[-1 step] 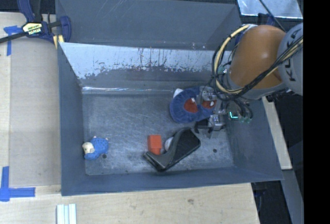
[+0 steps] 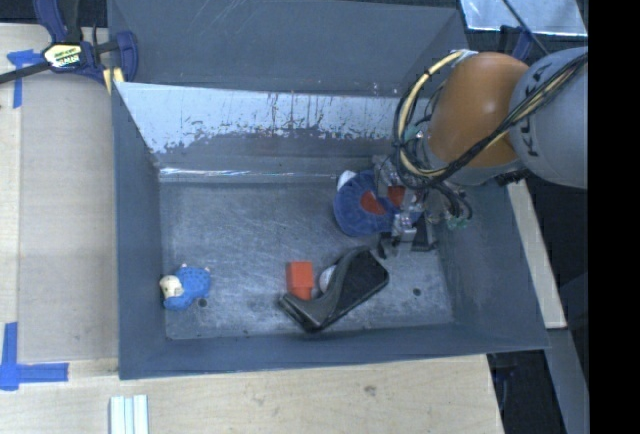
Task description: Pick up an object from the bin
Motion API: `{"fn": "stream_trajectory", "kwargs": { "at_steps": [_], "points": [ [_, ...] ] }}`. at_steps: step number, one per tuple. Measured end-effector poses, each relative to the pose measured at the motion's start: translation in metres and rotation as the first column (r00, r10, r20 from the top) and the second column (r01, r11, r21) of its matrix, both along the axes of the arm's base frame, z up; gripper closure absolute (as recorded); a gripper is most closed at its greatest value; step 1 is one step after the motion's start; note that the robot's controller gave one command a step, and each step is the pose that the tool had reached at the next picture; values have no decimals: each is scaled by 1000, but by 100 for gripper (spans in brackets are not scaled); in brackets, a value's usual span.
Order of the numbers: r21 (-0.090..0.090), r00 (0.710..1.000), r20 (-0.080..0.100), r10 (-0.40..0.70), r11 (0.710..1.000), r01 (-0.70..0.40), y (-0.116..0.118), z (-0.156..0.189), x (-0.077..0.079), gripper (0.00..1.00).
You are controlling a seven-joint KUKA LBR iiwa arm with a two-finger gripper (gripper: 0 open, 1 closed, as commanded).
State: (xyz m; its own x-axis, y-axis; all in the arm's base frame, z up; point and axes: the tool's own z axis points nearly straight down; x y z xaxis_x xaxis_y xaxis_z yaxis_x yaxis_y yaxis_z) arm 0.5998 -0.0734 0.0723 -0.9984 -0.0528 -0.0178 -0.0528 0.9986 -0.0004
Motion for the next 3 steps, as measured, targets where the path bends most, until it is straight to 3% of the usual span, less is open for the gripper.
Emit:
{"fn": "stream_trajectory", "kwargs": {
  "at_steps": [1, 2, 3],
  "points": [
    [-2, 1000, -13, 2, 1000, -2, -1, 2, -3, 100],
    [-6, 1000, -3, 18, 1000, -18, 1, 3, -9, 100],
    [-4, 1000, -24, -1, 1000, 1, 0, 1, 7, 100]
  ]
}}
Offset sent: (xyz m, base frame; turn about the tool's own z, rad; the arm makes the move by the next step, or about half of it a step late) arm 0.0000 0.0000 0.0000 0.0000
